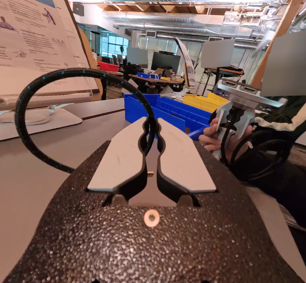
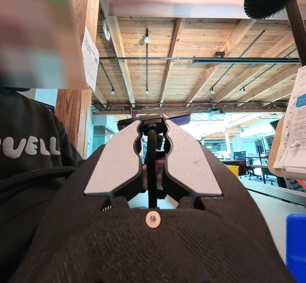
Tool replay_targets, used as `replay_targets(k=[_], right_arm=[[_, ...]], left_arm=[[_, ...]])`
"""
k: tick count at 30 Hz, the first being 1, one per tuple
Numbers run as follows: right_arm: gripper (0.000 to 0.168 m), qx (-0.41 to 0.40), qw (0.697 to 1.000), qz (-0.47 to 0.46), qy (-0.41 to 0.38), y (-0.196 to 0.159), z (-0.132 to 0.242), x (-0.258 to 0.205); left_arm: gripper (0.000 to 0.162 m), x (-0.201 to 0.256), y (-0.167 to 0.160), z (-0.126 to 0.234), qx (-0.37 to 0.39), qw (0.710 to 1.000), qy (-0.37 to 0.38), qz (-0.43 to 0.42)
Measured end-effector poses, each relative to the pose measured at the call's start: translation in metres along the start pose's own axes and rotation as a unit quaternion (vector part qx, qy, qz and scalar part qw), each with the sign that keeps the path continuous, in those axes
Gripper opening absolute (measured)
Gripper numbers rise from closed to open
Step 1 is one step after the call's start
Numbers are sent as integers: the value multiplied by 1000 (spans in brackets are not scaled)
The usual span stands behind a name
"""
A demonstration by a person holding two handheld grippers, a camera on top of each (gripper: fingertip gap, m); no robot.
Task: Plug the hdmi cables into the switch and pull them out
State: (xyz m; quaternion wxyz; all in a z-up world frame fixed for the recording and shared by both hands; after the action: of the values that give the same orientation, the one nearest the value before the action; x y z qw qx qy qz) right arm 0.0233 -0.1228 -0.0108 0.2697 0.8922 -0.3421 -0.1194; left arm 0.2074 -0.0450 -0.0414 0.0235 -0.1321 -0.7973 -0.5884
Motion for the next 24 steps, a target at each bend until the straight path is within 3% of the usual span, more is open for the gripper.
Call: replay_targets(k=[7,10,15,20,24], right_arm=[[23,-4,1000,8,-15,0,1,4],[23,-3,1000,11,-26,0,3,7],[22,-7,999,21,-39,0,4,11],[23,-10,999,22,-40,-1,4,11],[23,11,999,23,-40,7,5,11]], left_arm=[[7,7,-19,38,-28,998,44,-17],[6,6,-19,61,-24,994,102,-31],[8,9,-44,97,-126,971,198,-45],[41,49,-86,114,-324,935,144,14],[36,77,-87,117,-356,930,76,52]])
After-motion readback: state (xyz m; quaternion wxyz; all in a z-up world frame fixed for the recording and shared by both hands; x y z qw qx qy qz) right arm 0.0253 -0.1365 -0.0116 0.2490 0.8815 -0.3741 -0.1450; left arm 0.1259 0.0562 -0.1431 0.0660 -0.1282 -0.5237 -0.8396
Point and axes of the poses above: each gripper's, where its closed fingertips meet, z back along the fingers, y out of its top, x = y × z across the jaws, the point moved 1 cm from there along z, back along the fingers, and after that the axes turned 10 degrees about x, right-handed, at the moved point
